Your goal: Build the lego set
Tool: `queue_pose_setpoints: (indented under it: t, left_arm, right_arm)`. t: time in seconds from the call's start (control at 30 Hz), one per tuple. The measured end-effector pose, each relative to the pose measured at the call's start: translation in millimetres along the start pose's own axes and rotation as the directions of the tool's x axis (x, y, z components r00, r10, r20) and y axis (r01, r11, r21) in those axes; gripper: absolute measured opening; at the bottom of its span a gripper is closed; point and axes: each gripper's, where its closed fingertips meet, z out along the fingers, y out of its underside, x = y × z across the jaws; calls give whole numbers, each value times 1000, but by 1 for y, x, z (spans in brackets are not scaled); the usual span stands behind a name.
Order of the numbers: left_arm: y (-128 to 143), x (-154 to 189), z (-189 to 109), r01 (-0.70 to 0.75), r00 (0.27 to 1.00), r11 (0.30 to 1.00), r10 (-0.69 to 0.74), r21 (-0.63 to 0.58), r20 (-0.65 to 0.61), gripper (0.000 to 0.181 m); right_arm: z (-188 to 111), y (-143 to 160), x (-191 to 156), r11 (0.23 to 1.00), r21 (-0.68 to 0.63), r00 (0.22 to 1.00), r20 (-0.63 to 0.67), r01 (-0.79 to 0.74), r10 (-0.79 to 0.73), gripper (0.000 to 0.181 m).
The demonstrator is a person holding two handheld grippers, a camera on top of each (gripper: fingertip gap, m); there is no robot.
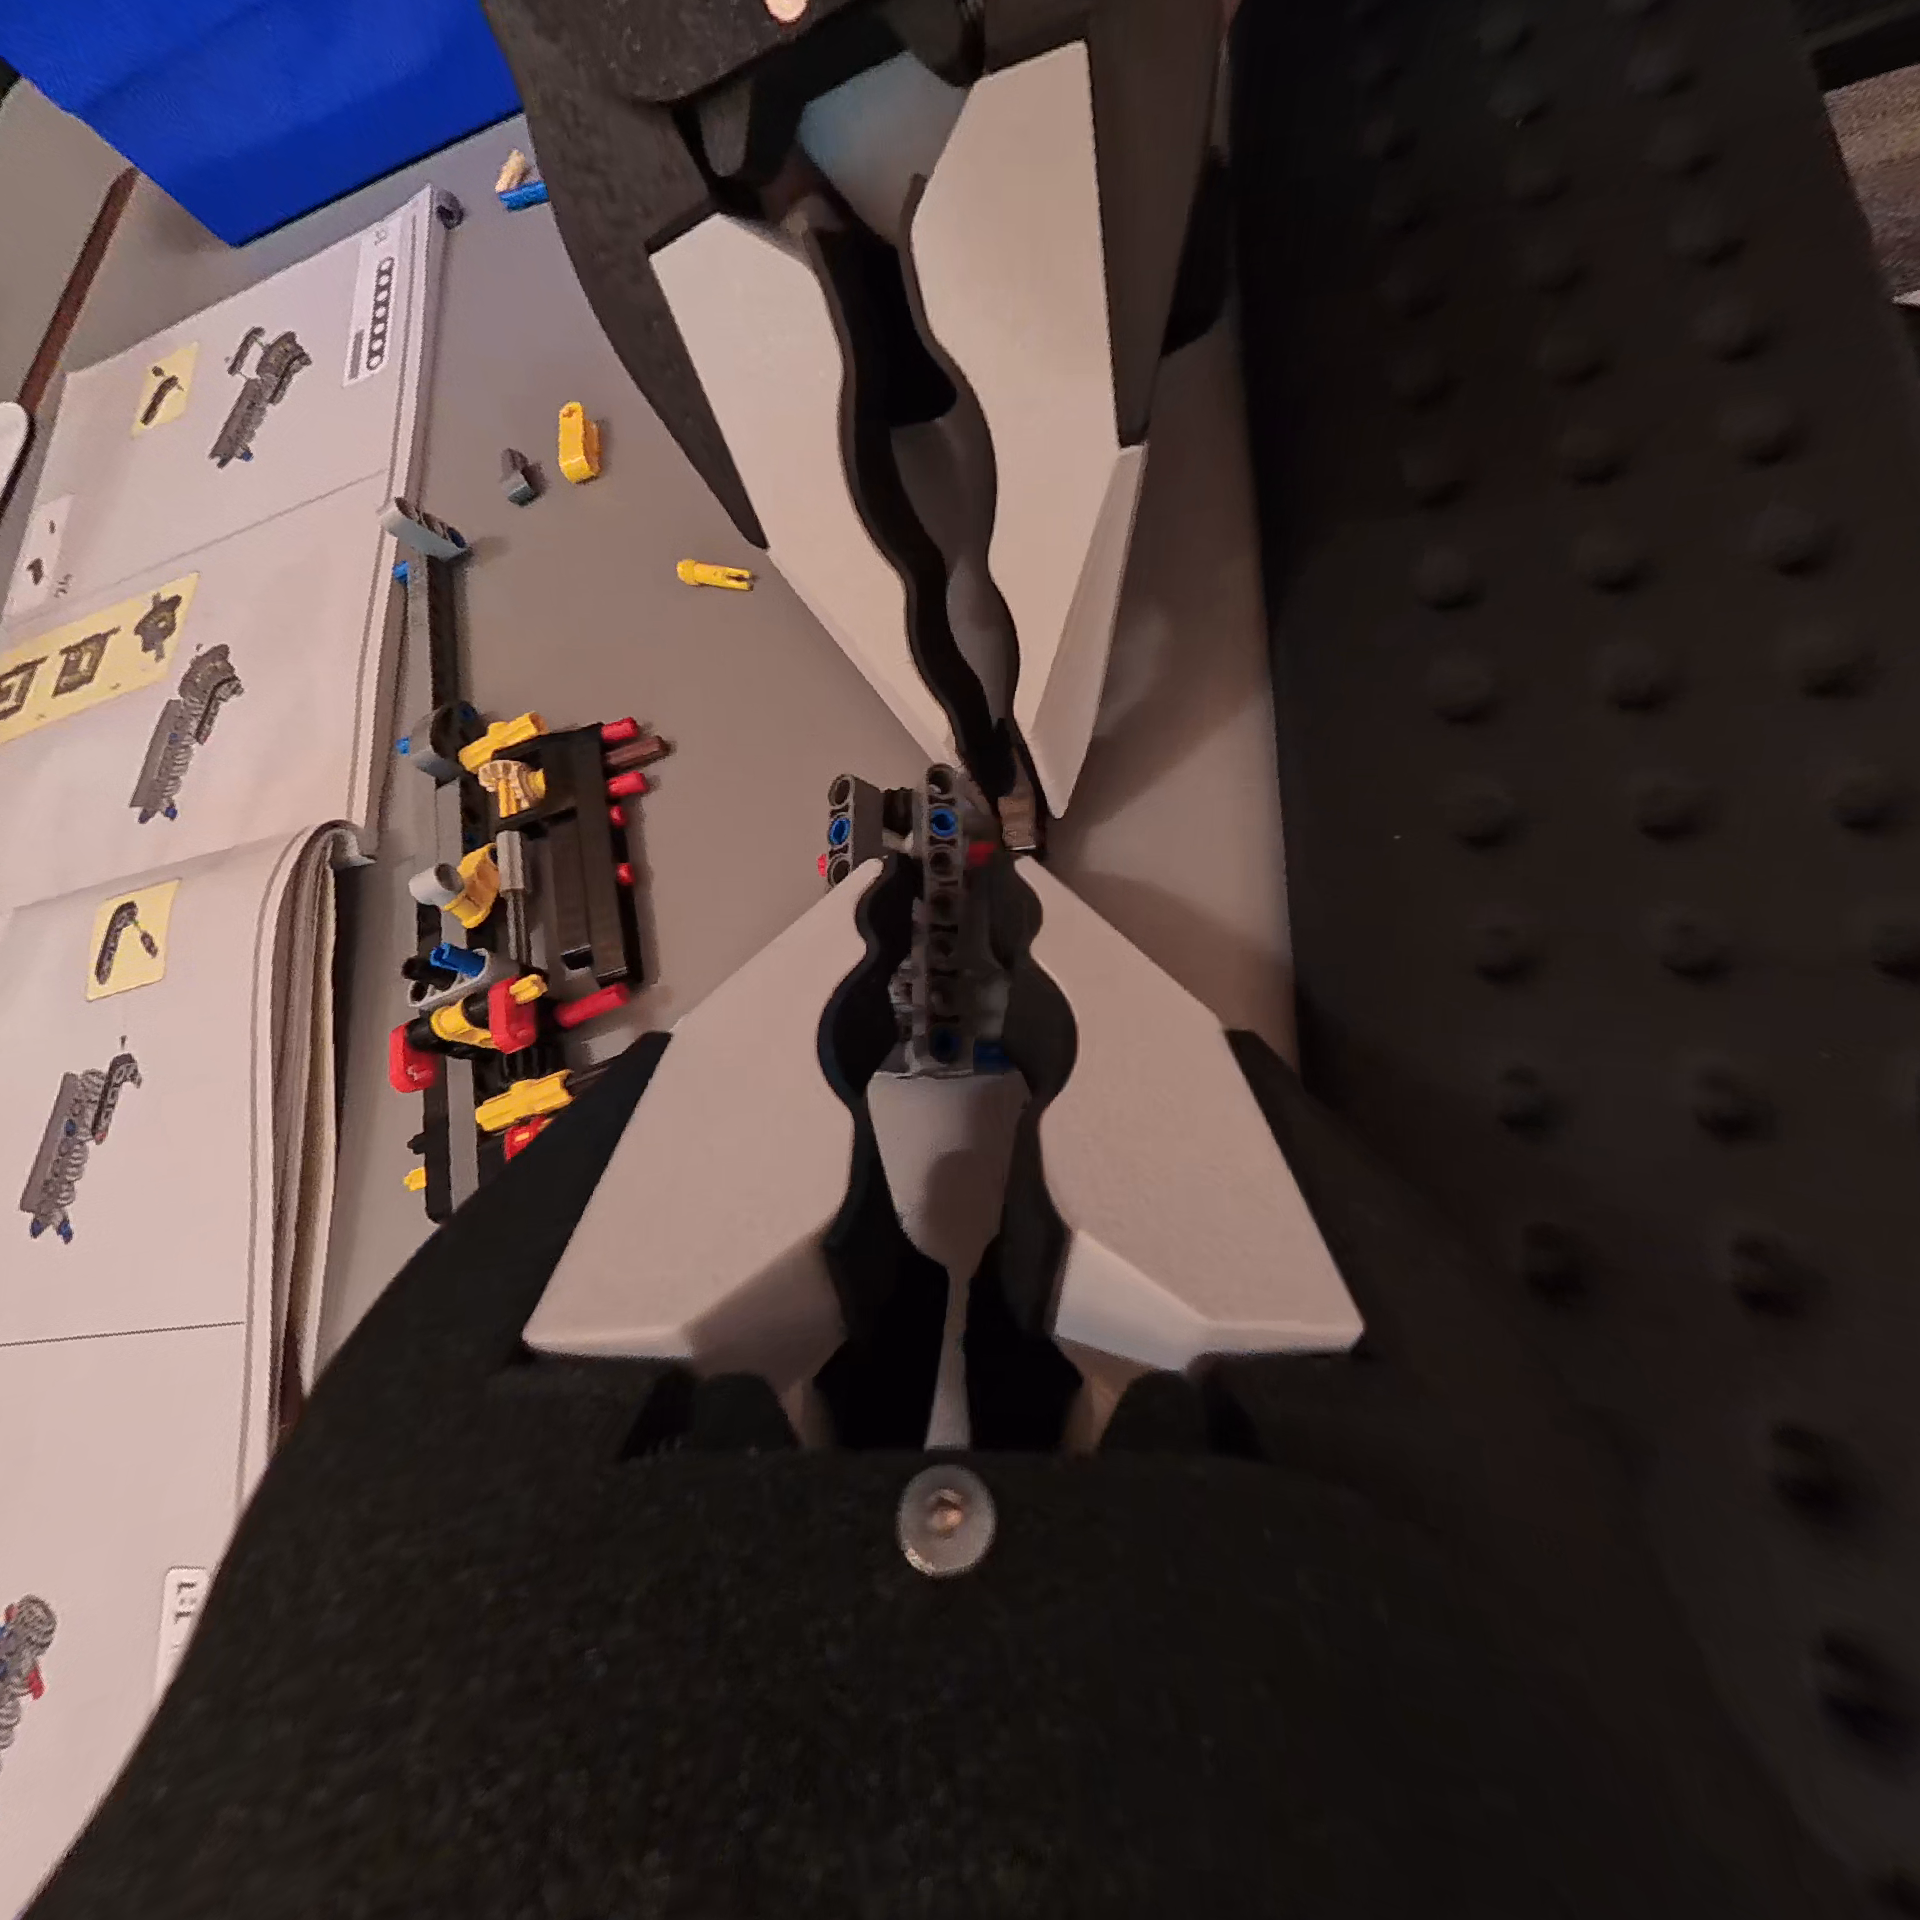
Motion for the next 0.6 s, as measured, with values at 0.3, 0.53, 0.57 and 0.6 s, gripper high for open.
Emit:
queue_pose_setpoints:
  t: [0.3,0.53,0.57,0.6]
  left_arm:
    - [-13,-11,-19,94,995,992,-91,81,-36,39]
    - [4,-20,-5,168,968,983,-178,-68,-176,59]
    - [7,-18,-2,167,963,982,-182,-90,-201,59]
    - [8,-16,0,158,959,982,-177,-102,-223,54]
  right_arm:
    - [-1,1,1,1000,21,1000,1,-10,10,7]
    - [-1,1,0,1000,19,1000,2,-2,2,7]
    - [-1,0,-1,1000,21,1000,4,-2,2,7]
    - [0,0,-2,1000,25,1000,5,-2,2,7]
